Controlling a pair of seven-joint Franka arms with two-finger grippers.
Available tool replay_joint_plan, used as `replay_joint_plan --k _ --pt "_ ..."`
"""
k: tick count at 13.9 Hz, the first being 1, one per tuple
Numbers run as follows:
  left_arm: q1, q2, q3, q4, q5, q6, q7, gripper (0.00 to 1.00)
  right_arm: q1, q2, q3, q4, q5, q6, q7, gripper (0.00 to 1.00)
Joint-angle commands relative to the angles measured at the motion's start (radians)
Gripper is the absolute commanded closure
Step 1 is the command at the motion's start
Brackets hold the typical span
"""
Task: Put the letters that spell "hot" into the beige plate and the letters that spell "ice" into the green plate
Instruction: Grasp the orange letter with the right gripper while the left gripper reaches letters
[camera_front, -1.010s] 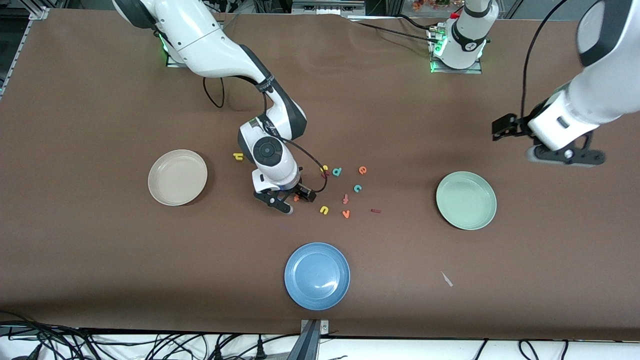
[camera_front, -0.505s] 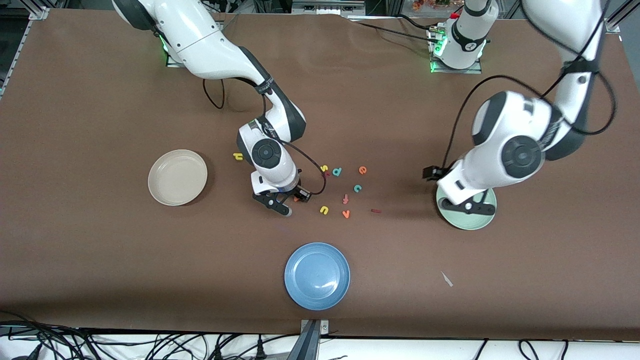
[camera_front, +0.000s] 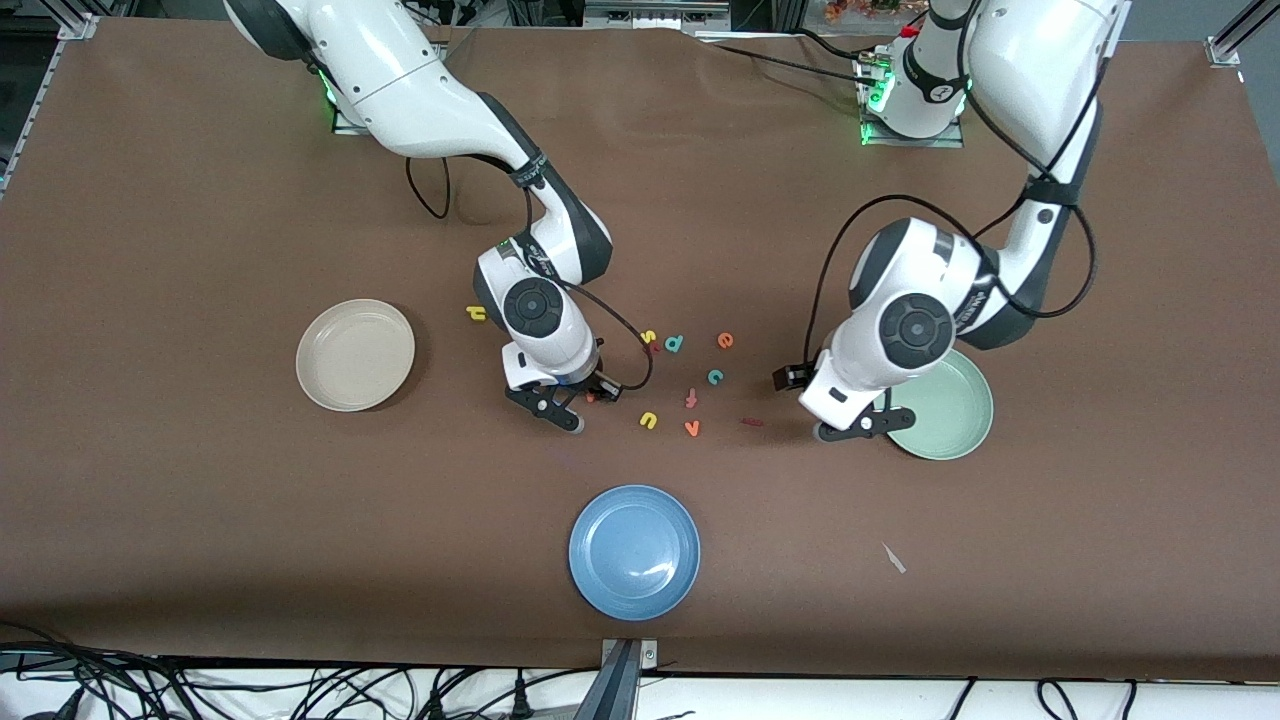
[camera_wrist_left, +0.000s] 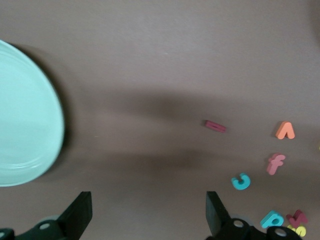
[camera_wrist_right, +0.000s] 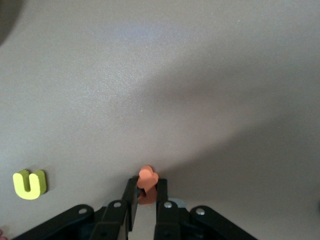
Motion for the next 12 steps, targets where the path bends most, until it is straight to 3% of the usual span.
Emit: replay_joint_plan --k 1,4,6,9,12 --pt "-0.037 0.044 0.003 0.029 0.066 0.040 -0.027 0.00 -0.008 0.044 0.016 0.056 0.011 -0.025 0.008 1.00" --pt "-0.111 0.087 0.003 0.029 0.067 0.046 -0.037 0.00 -0.040 0.033 0.011 0.200 0.005 -0.312 -0.047 1.00" --pt "-0.113 0.113 0.003 0.029 0.066 0.106 -0.035 0.01 -0.068 0.005 -0.001 0.199 -0.006 -0.401 -0.167 1.00" --pt "-0.156 0.158 0.003 0.029 0.069 0.212 -0.026 0.10 -0.077 -0.053 -0.067 0.162 -0.010 -0.524 -0.312 1.00" --pt "-0.185 0.191 0.003 0.028 0.107 0.238 -0.024 0.23 -0.077 -0.166 -0.142 -0.006 -0.009 -0.509 -0.457 1.00"
